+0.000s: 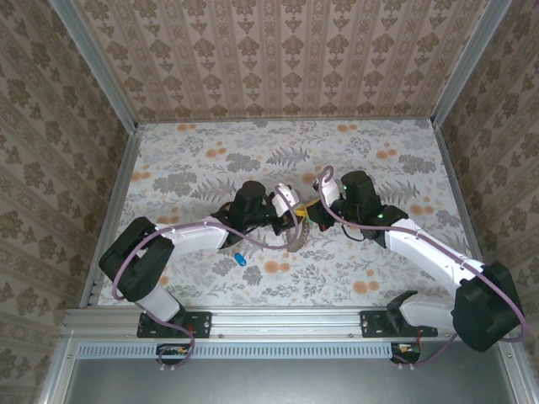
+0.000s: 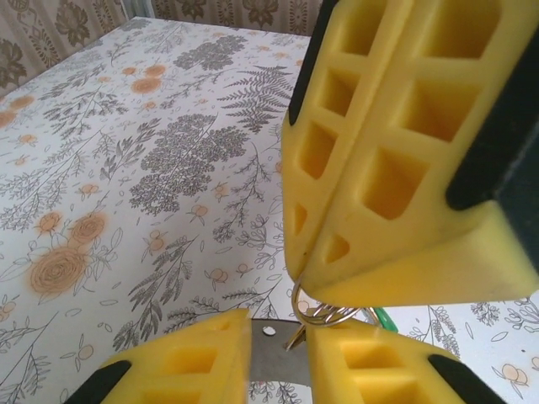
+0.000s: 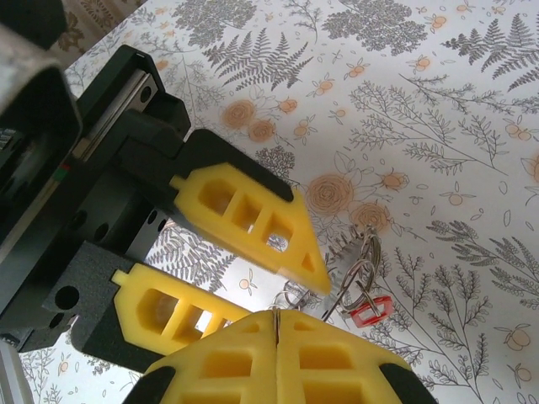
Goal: Put the keys on the keyring
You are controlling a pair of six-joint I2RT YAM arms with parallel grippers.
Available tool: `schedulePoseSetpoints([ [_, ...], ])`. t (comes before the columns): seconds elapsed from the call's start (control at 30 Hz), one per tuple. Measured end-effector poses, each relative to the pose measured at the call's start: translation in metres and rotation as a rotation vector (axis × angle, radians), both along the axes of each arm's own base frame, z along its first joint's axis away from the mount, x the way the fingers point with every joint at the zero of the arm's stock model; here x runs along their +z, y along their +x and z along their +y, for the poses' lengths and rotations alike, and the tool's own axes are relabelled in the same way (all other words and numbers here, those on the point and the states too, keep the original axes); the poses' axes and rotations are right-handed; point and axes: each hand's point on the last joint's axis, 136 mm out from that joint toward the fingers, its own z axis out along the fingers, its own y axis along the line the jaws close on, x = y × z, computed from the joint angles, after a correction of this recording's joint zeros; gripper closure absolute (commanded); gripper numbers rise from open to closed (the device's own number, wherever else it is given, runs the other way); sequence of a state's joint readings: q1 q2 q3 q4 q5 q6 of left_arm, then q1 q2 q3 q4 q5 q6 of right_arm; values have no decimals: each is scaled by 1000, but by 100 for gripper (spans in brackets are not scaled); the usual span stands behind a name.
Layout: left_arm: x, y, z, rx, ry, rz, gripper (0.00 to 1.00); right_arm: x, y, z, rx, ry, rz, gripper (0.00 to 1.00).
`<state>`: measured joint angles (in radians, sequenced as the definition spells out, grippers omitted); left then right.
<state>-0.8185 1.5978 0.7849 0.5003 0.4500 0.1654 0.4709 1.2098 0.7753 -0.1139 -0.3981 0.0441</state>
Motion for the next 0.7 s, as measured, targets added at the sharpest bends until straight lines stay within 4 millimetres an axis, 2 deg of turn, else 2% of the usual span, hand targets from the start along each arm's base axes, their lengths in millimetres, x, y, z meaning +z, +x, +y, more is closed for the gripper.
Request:
schedulePoseSetpoints([
  [0.17,0,-2,-1,-20,2,-7,99,0,0,0,3,-3,-6,100],
  [0.2,0,-3,-1,-24,3,-10,100,1,1,-1,1,-3,-8,100],
  [0.7,1,-4,0,-26,-31,-36,100,0,4,-6,-31,-22,-12,100],
])
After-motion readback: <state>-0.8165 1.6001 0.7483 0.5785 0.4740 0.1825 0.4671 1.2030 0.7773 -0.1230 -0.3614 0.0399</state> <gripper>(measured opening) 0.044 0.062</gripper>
